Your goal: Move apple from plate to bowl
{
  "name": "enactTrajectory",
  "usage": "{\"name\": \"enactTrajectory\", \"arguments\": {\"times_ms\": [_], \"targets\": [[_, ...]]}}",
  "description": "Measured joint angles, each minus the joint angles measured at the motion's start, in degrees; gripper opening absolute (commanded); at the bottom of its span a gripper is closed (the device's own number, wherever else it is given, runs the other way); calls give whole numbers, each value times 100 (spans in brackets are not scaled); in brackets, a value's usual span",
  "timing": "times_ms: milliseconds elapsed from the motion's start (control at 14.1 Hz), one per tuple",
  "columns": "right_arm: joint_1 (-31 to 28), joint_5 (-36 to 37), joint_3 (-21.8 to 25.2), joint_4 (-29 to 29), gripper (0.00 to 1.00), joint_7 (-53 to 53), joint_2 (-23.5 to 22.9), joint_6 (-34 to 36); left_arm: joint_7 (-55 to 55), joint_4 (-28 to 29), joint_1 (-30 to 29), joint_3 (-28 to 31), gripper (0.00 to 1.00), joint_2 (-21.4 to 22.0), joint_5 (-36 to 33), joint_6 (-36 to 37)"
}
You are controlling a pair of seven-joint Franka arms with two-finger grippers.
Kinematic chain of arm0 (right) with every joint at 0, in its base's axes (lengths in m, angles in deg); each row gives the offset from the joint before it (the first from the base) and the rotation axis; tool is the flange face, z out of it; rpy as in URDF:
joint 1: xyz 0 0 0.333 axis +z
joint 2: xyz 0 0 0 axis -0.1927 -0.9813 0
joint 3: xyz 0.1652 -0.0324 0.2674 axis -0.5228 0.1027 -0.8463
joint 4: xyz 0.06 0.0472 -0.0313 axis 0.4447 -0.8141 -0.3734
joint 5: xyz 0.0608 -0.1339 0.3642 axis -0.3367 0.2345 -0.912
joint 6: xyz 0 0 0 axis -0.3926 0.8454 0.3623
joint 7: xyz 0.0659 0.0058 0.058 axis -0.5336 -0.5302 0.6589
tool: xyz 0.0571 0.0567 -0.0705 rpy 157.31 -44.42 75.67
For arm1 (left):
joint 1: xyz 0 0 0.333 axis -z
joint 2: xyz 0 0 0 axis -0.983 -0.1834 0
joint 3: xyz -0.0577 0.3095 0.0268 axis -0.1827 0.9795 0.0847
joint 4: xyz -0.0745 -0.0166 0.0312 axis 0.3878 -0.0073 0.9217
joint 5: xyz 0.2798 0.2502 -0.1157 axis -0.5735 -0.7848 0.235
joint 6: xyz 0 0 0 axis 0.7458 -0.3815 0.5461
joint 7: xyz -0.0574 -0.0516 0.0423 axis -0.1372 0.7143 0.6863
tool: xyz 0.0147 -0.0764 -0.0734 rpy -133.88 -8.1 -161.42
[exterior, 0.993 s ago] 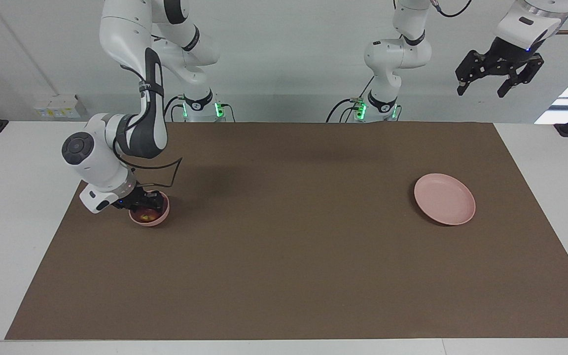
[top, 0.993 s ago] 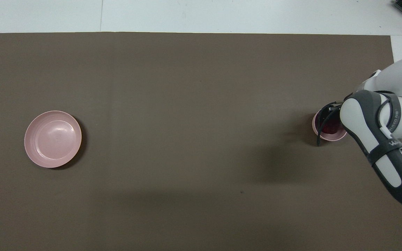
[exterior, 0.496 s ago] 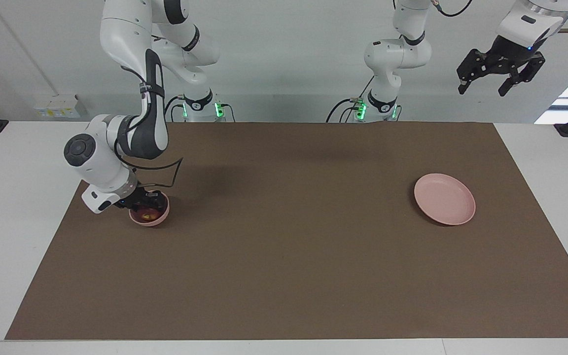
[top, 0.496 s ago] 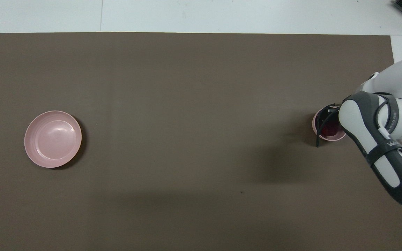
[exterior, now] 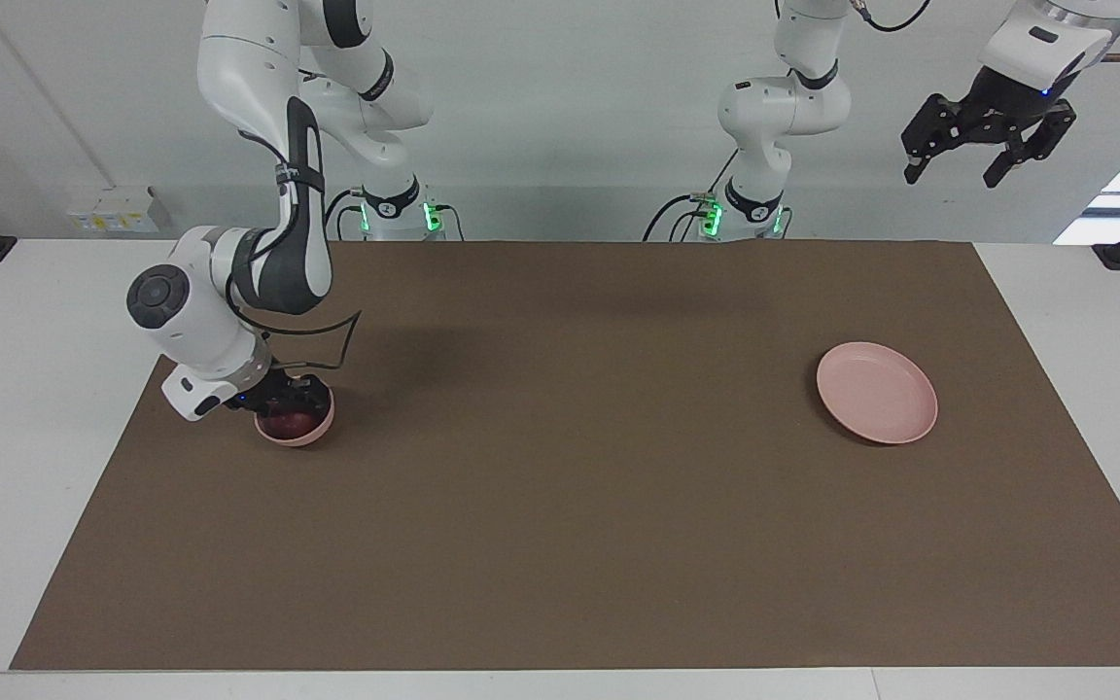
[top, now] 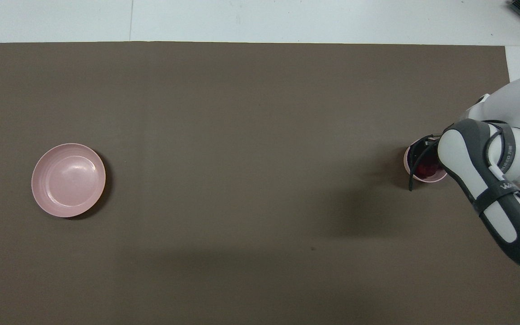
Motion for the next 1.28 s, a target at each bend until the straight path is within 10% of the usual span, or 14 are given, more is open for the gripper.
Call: {"name": "enactTrajectory", "arguments": {"times_ms": [638,1277], "targets": [[32,0,-41,151,100,-109,547,178,0,0,0,2,100,0,0,1],[319,488,-42,1129,100,-788,1701,2047,0,0,0,2,100,0,0,3]]}}
